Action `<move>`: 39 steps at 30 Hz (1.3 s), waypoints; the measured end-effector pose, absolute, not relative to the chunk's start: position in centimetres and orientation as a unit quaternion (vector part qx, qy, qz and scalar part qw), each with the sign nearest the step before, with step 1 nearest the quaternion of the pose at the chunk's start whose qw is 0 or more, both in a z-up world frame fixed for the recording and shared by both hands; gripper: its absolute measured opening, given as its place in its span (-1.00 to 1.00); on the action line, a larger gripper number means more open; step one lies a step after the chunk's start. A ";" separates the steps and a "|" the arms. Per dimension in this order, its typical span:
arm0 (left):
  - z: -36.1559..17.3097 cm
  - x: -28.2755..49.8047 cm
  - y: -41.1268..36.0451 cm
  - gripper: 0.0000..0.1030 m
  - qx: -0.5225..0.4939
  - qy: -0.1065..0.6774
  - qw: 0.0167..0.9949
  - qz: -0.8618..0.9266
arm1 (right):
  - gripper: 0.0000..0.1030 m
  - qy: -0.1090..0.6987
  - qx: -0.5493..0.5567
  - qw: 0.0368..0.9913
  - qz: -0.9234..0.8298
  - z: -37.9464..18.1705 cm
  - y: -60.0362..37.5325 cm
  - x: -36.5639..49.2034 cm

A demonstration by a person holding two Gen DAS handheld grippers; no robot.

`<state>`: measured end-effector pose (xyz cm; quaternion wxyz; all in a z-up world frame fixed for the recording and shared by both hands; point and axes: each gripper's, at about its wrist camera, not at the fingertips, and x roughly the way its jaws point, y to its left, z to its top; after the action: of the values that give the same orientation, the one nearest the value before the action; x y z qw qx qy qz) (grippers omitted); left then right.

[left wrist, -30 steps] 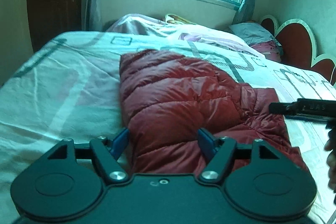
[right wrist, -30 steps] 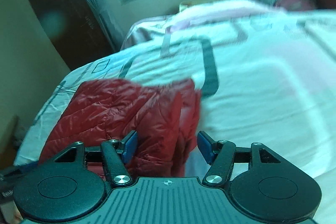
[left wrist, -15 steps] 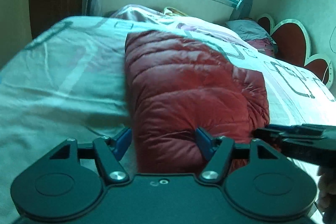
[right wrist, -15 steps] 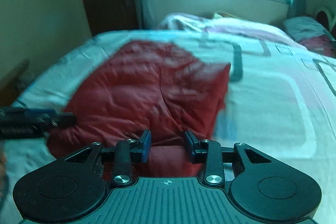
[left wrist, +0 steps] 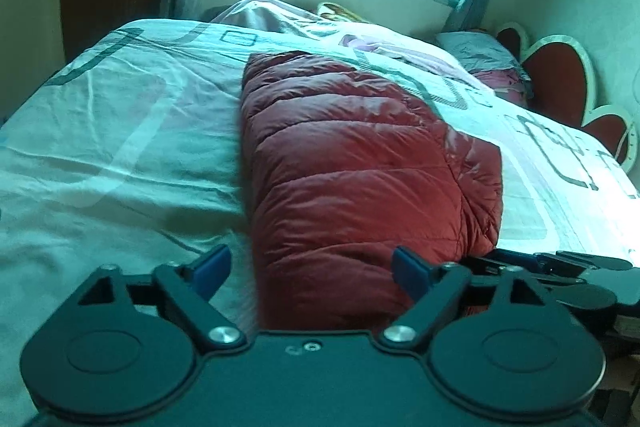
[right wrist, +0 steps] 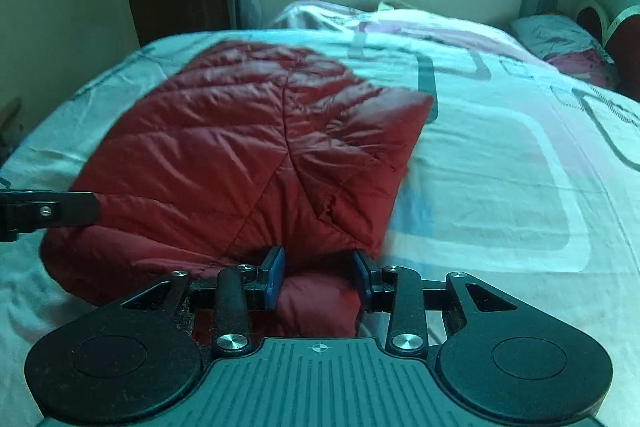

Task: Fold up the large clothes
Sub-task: 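Press the folded jacket square with both grippers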

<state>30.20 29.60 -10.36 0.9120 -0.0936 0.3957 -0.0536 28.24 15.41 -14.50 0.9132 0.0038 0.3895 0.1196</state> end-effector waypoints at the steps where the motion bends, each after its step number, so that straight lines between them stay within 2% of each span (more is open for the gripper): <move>1: -10.2 30.2 29.6 0.85 -0.094 0.396 0.912 -0.050 | -0.31 0.393 0.000 0.912 0.119 -14.7 15.7 28.6; 4: -9.5 30.0 29.4 0.99 -0.093 0.395 0.913 -0.038 | -0.31 0.398 -0.004 0.909 0.121 -14.7 16.2 29.1; 15: -8.4 29.9 27.1 1.00 -0.042 0.432 0.900 0.029 | -0.28 0.397 -0.014 0.908 0.136 -14.0 15.4 28.6; 21: -7.1 30.2 27.2 1.00 -0.036 0.389 0.919 0.050 | -0.28 0.345 0.027 0.931 0.120 -11.4 13.6 29.1; 25: -7.6 32.2 26.6 0.99 -0.026 0.394 0.918 0.050 | -0.28 0.351 0.024 0.930 0.107 -11.9 14.2 31.5; 28: -8.7 33.6 26.5 0.86 -0.032 0.413 0.910 0.035 | -0.28 0.357 0.024 0.929 0.092 -12.6 14.7 33.1; 33: -9.9 34.1 26.8 0.80 -0.050 0.420 0.906 0.021 | -0.28 0.373 -0.019 0.923 0.094 -13.8 15.4 34.1; 36: -9.6 34.0 27.1 0.69 -0.058 0.412 0.909 0.016 | -0.28 0.361 0.007 0.927 0.096 -12.9 14.5 33.3; 39: -9.0 33.0 27.1 0.69 -0.059 0.403 0.913 0.028 | -0.28 0.353 0.026 0.929 0.106 -11.9 13.5 31.6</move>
<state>32.99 27.06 -8.96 0.9127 -0.0586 0.4035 0.0283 31.57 13.48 -11.87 0.9292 0.0262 0.3532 0.1058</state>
